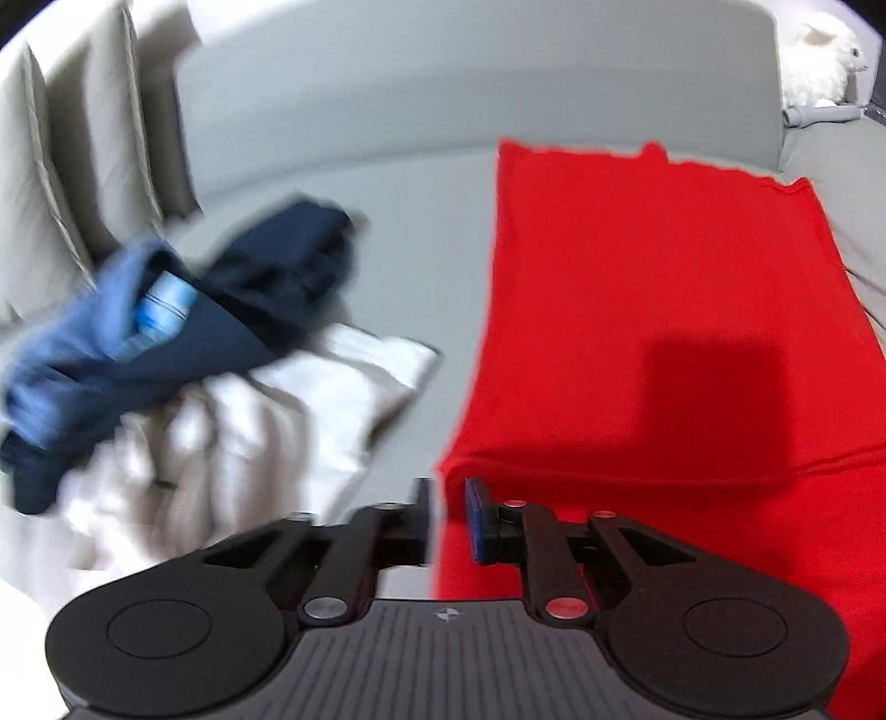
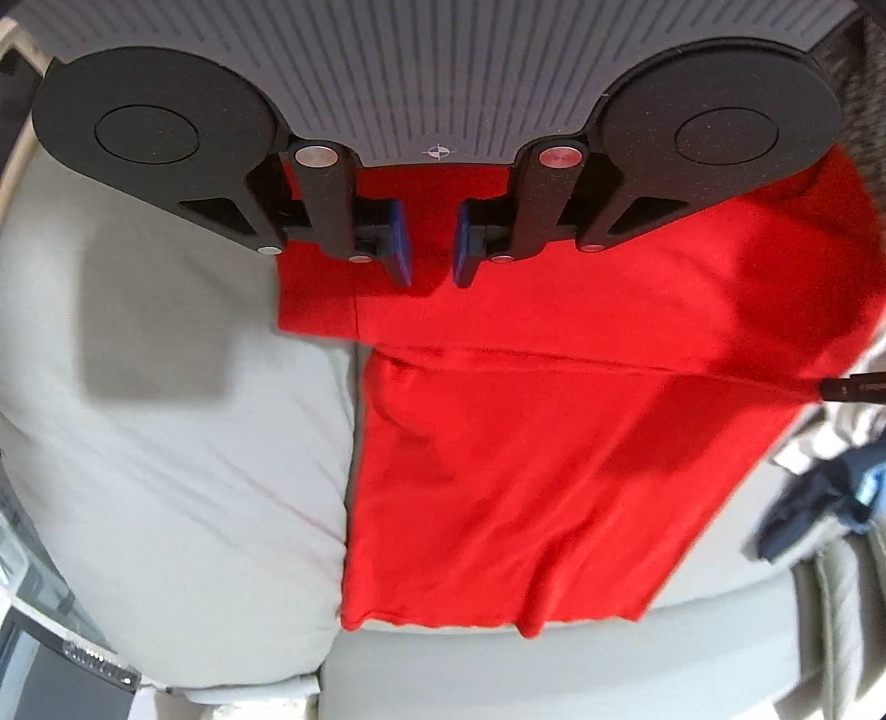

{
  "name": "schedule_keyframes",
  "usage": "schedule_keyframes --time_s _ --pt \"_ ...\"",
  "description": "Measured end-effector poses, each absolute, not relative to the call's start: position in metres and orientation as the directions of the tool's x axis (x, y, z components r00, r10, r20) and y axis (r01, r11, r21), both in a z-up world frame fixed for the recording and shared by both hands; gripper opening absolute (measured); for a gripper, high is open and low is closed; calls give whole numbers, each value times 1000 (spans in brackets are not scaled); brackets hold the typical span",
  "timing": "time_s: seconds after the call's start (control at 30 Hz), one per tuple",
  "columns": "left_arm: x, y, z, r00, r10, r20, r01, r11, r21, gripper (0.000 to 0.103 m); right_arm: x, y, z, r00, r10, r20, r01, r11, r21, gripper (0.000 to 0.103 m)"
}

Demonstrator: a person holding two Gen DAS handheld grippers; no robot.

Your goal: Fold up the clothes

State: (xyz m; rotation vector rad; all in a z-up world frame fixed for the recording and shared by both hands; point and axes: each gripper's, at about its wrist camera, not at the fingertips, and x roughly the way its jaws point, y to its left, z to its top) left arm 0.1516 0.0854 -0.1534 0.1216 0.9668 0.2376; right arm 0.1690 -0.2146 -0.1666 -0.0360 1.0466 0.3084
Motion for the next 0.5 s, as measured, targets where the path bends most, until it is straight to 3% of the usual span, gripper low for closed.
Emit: schedule_keyframes --time_s 0.2,0.33,0.5 --pt "119 37 -158 560 107 -821 32 988 150 24 138 -192 -179 411 290 -864 -300 938 173 23" --pt "118 27 -191 477 138 -868 53 981 185 27 120 -182 -195 396 241 -886 -319 941 113 22" --pt "117 9 -159 468 130 -874 74 980 185 33 110 -180 -174 329 214 -920 -302 947 112 24"
